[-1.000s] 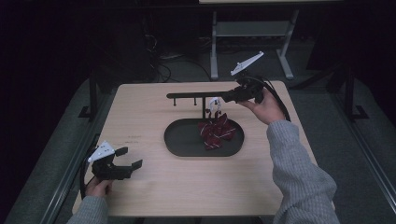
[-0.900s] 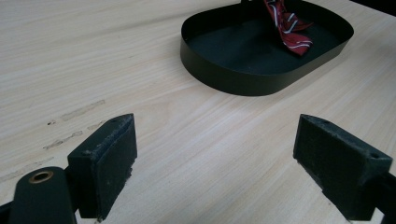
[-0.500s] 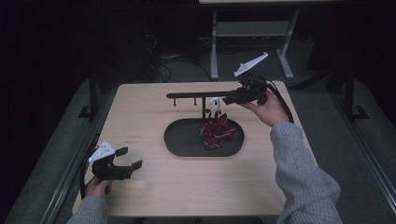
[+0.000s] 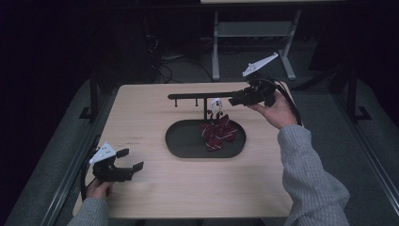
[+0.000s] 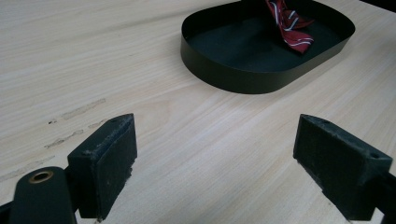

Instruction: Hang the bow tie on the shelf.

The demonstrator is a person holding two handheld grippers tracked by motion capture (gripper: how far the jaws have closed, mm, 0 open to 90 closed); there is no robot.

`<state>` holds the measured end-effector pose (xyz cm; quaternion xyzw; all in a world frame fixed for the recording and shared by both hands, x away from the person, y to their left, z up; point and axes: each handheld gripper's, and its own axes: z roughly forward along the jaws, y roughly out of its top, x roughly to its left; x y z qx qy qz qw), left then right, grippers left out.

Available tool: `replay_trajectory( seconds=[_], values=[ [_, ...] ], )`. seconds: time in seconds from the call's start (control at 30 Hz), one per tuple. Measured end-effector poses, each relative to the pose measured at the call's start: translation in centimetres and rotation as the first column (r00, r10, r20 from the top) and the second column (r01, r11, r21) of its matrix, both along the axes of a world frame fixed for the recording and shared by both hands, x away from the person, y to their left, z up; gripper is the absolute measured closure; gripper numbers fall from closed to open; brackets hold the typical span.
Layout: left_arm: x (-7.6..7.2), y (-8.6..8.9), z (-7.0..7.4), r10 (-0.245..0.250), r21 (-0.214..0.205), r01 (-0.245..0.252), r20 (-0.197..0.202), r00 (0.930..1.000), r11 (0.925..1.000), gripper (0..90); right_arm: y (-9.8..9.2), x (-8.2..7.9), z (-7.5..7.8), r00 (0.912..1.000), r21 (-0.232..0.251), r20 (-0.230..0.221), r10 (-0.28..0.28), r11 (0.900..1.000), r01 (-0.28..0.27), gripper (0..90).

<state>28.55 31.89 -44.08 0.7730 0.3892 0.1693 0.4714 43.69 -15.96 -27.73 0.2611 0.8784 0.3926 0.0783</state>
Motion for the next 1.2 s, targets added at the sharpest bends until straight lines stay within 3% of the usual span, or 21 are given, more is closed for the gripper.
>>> replay_trajectory(
  seconds=[1.2],
  values=[
    [0.0, 0.0, 0.0, -0.002, 0.006, 0.002, 0.002, 1.0, 1.0, 13.0, -2.3, -1.6, 0.2, 0.9999, 0.034, 0.01, -0.011, 0.9994, 0.011, 53.9]
  ],
)
